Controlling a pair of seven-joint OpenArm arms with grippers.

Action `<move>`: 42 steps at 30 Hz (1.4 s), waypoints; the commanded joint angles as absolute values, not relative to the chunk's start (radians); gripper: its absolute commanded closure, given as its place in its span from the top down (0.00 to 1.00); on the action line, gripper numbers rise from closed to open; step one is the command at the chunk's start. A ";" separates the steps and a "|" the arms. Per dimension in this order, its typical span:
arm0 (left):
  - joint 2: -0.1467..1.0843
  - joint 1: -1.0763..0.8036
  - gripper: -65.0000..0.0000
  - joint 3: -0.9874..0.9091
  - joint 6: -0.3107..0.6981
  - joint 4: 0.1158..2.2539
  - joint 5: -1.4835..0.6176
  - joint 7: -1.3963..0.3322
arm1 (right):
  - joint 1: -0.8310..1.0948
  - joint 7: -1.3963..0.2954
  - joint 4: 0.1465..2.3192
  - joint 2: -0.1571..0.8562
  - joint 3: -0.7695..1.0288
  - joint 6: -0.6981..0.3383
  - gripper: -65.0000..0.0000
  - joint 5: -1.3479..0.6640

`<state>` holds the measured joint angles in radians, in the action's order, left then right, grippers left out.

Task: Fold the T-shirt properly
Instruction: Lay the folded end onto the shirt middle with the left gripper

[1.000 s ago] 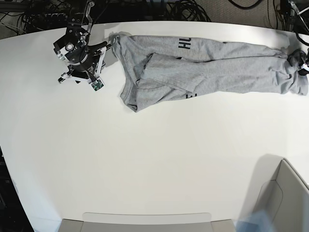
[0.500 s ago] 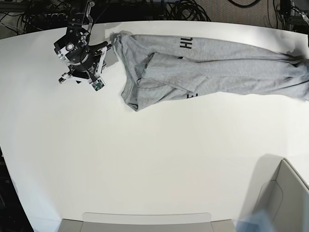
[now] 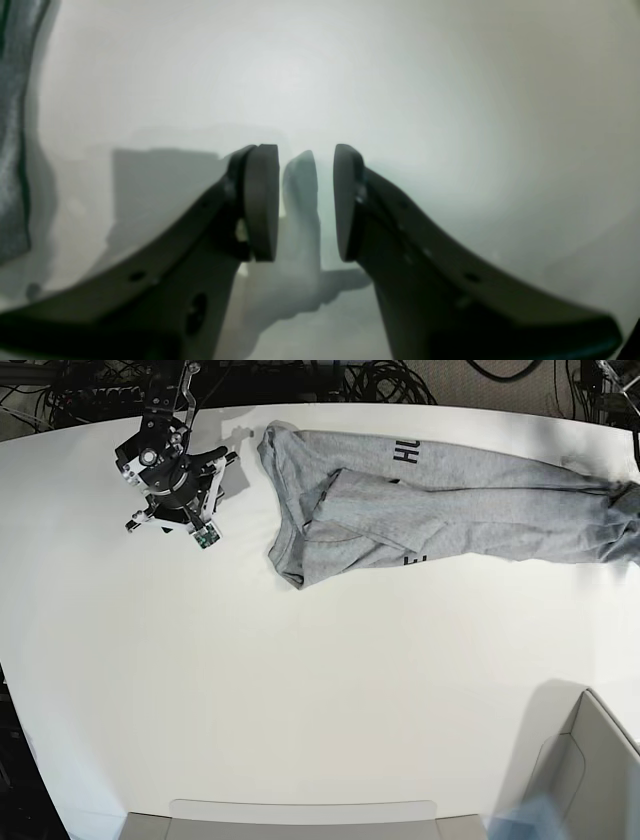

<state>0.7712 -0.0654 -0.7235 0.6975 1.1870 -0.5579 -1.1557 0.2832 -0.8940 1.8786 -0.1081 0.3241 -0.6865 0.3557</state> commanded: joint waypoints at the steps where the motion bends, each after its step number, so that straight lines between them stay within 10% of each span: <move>1: 0.766 -0.070 0.00 -0.751 0.698 1.336 -0.573 -1.201 | 0.274 -0.880 1.899 -0.107 0.323 -0.698 0.29 0.351; 15: 0.522 -0.119 0.00 -0.690 0.698 1.862 -0.572 -1.396 | 0.277 -0.880 1.899 -0.107 0.323 -0.698 0.29 0.348; 42: 0.332 -0.262 0.00 -0.395 0.698 1.882 -0.572 -1.319 | 0.278 -0.880 1.900 -0.108 0.323 -0.698 0.29 0.344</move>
<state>0.3294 -0.2687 -0.4053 0.6994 1.8652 -0.5545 -1.3472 0.2855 -0.8940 1.8786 -0.1089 0.3248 -0.6865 0.3534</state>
